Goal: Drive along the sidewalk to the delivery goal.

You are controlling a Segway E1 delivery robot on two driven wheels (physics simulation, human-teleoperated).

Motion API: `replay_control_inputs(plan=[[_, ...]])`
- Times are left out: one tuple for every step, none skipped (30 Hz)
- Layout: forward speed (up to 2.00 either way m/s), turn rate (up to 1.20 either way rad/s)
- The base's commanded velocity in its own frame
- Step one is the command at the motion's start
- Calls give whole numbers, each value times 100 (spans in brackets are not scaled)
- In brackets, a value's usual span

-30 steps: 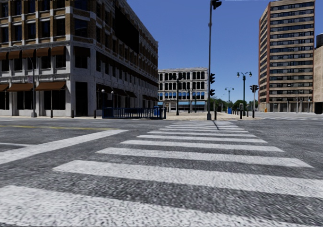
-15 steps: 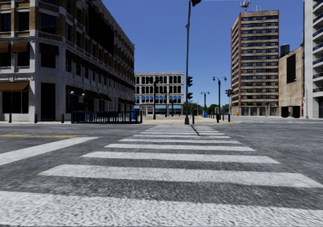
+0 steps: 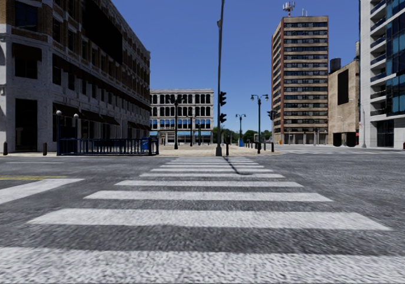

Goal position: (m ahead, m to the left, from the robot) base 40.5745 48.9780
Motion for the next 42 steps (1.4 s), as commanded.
replay_control_inputs(plan=[[200, 0], [200, 0], [200, 0], [200, 0], [200, 0], [200, 0], [200, 0], [200, 0], [200, 0], [200, 0], [200, 0], [200, 0], [200, 0], [200, 0], [200, 0], [200, 0], [200, 0], [200, 0], [200, 0], [200, 0], [200, 0], [200, 0], [200, 0], [200, 0], [200, 0], [200, 0], [200, 0], [200, 0], [200, 0], [200, 0], [200, 0], [200, 0], [200, 0], [200, 0], [200, 0], [200, 0], [200, 0], [200, 0], [200, 0], [200, 0], [200, 0], [200, 0]])
